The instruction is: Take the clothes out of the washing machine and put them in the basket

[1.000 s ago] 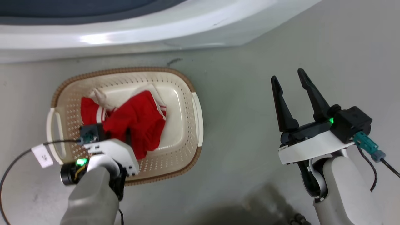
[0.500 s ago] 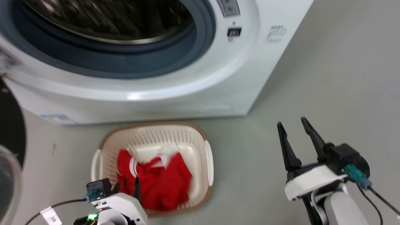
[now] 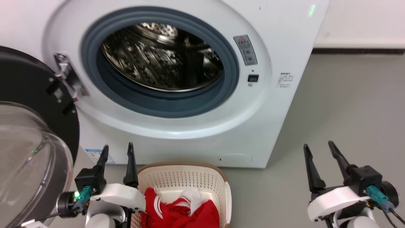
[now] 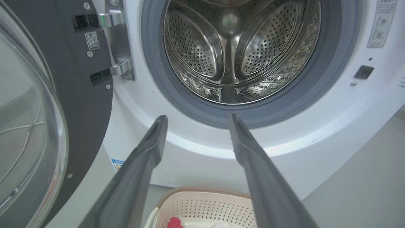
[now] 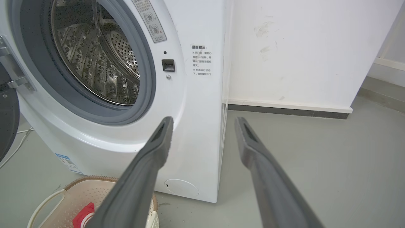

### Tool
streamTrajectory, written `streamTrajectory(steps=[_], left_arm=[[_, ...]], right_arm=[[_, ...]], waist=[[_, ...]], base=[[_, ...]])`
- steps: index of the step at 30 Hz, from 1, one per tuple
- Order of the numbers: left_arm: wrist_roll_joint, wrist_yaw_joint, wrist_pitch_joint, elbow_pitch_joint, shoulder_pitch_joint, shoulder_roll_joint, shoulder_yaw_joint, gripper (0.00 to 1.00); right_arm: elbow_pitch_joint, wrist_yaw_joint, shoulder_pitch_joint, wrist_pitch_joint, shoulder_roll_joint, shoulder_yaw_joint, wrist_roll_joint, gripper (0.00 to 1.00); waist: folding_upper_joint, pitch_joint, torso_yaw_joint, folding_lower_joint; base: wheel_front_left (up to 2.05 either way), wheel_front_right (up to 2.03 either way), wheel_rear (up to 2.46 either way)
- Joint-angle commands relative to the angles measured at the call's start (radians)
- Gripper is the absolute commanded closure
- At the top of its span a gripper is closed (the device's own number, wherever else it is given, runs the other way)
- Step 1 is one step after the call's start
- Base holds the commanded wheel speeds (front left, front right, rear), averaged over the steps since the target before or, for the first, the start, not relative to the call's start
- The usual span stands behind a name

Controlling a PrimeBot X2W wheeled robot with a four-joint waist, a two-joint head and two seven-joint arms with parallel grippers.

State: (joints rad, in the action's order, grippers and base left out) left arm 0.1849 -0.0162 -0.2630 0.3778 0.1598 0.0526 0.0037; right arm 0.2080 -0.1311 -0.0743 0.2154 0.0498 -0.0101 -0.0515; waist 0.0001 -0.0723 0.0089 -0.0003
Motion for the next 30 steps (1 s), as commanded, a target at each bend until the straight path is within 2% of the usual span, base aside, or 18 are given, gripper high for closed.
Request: streamTrajectory(steps=[1,6,10,15,30], left_arm=[[-0.029,0.007,-0.003,-0.062,-0.025,-0.001,-0.006,0.00],[-0.091,0.007,-0.002,-0.232,-0.086,0.008,-0.012,0.00],[-0.115,0.007,-0.002,-0.287,-0.135,0.019,-0.015,0.00],[-0.106,0.008,-0.003,-0.273,-0.179,0.024,-0.011,0.00],[-0.100,0.006,-0.003,-0.227,-0.162,0.033,-0.017,0.00]], right_arm=[[-0.018,0.001,0.023,-0.009,0.001,0.013,0.014,0.00],[-0.074,0.001,0.060,-0.038,0.001,0.038,0.023,0.00],[-0.109,0.001,0.087,-0.055,0.001,0.041,0.028,0.00],[-0.129,0.001,0.113,-0.065,0.001,0.031,0.013,0.00],[-0.123,0.001,0.118,-0.064,0.001,0.015,-0.002,0.00]], waist=[[-0.0001,0.042,0.017,0.0003],[-0.0001,0.081,0.013,0.0003],[-0.0001,0.096,-0.002,0.0003],[-0.0001,0.103,-0.011,0.0003],[-0.0001,0.107,-0.019,0.0003]], base=[[0.00,0.00,0.00],[0.00,0.00,0.00],[0.00,0.00,0.00],[0.00,0.00,0.00],[0.00,0.00,0.00]])
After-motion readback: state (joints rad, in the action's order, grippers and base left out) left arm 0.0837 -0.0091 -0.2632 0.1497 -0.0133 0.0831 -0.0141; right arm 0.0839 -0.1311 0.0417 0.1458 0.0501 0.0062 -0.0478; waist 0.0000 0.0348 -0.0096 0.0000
